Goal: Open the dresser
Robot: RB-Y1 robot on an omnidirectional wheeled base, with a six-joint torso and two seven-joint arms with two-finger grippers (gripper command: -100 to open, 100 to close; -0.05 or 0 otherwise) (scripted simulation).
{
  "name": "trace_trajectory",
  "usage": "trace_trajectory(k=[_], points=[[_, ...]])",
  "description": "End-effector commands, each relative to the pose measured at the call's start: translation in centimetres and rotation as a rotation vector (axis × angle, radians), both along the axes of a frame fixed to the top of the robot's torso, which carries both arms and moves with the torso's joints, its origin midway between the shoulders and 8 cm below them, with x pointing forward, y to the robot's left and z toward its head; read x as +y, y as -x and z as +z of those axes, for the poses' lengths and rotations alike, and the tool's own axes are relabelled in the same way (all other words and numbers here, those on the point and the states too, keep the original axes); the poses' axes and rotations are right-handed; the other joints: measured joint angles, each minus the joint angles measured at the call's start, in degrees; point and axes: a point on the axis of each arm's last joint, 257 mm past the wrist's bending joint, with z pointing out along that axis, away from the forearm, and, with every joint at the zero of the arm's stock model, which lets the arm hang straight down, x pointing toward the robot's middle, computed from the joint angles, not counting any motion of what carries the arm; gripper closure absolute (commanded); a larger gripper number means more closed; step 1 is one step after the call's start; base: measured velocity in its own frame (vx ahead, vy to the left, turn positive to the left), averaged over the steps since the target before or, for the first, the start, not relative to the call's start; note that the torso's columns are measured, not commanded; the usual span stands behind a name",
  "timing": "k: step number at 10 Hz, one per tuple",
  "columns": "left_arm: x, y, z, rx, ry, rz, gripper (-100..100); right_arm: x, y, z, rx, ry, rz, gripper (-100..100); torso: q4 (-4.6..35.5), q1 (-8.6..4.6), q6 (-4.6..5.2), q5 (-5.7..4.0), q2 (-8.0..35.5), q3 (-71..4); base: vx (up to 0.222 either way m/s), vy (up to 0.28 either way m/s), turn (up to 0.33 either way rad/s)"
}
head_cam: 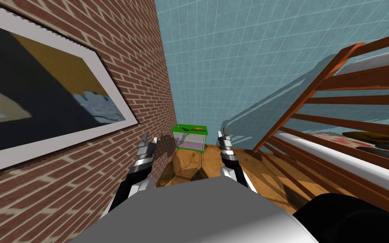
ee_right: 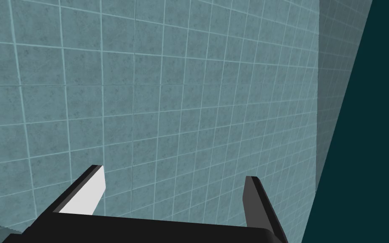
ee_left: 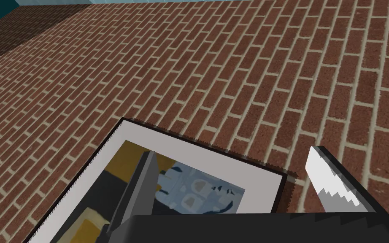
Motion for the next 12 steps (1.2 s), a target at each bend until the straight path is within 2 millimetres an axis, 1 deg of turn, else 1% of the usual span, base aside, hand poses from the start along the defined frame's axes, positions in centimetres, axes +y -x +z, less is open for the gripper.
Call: trace_trajectory(k=[1, 3, 9, 10, 11, 12], points=[[0.0, 0.0, 0.0, 0.0, 0.0, 0.0, 0, 0.0, 0.0, 0.0, 0.0, 0.0, 0.0, 0, 2.35, 0.0, 0.0, 0.0, 2.32, -4.67, 0.0, 0.0, 0.0], [0.0, 0.0, 0.0, 0.0, 0.0, 0.0, 0, 0.0, 0.0, 0.0, 0.0, 0.0, 0.0, 0, 10.06, 0.0, 0.0, 0.0, 10.03, -20.14, 0.0, 0.0, 0.0], [0.0, 0.0, 0.0, 0.0, 0.0, 0.0, 0, 0.0, 0.0, 0.0, 0.0, 0.0, 0.0, 0, 35.37, 0.0, 0.0, 0.0, 35.39, -70.73, 0.0, 0.0, 0.0], [-0.3, -0.2, -0.4, 0.008, -0.026, -0.015, -100, 0.0, 0.0, 0.0, 0.0, 0.0, 0.0, 0, 39.6, 0.0, 0.0, 0.0, 39.62, -79.19, 0.026, -0.005, -0.014], [-0.4, -0.3, -0.8, 0.014, -0.043, -0.025, -100, 0.0, 0.0, 0.0, 0.0, 0.0, 0.0, 0, 41.48, 0.0, 0.0, 0.0, 41.49, -83.17, 0.048, -0.003, -0.019], [-0.6, -0.5, -1.3, 0.021, -0.06, -0.035, -100, 0.0, 0.0, 0.0, 0.0, 0.0, 0.0, 0, 42.02, 0.01, 0.0, 0.0, 41.97, -84.32, 0.054, -0.007, -0.025]])
